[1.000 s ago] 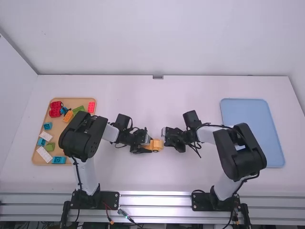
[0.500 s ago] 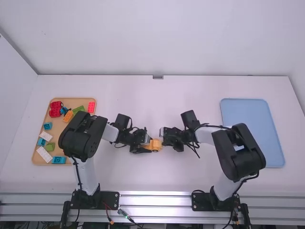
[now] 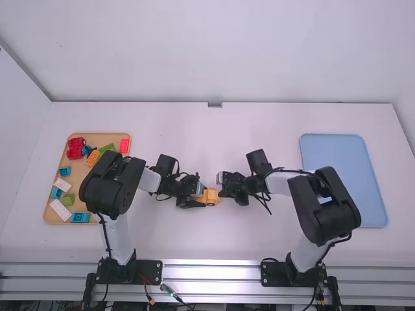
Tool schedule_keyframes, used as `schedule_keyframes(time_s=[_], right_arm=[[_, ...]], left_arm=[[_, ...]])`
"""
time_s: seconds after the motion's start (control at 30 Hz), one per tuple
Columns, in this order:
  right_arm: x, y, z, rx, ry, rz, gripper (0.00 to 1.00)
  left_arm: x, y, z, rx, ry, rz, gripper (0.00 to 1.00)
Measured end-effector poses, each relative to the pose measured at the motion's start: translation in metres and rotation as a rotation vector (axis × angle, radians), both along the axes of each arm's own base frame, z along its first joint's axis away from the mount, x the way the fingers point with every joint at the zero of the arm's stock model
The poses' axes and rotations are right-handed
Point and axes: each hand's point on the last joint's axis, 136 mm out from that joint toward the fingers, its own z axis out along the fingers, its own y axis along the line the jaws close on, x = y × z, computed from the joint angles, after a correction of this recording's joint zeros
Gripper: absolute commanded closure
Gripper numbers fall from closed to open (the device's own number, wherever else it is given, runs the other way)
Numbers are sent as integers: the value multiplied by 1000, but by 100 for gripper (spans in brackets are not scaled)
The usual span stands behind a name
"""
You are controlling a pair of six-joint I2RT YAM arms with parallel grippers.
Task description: Assemble lego blocks to make yellow taxi
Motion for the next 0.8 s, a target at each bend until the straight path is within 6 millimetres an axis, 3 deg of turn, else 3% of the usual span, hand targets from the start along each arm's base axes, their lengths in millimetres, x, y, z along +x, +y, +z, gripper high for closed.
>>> schedule_keyframes(time_s=[0.1, 0.13, 0.17, 0.2, 0.37, 0.47, 0.73, 0.8], right_arm=[[4, -1, 7, 42, 4, -3, 97], [6, -2, 10, 61, 7, -8, 82], [7, -2, 11, 68, 2, -7, 79], [10, -2, 15, 88, -3, -8, 67], [10, -2, 23, 137, 14, -4, 51], [7, -1, 23, 137, 24, 0, 44], [17, 20, 18, 92, -48, -17, 42], [15, 22, 15, 82, -49, -26, 37]], left_arm=[[0, 0, 0, 0, 0, 0, 49], [0, 0, 0, 0, 0, -1, 49], [0, 0, 0, 0, 0, -1, 49], [0, 0, 0, 0, 0, -1, 49], [0, 0, 0, 0, 0, -1, 49], [0, 0, 0, 0, -1, -1, 49], [0, 0, 0, 0, 0, -1, 49], [0, 0, 0, 0, 0, -1, 49]])
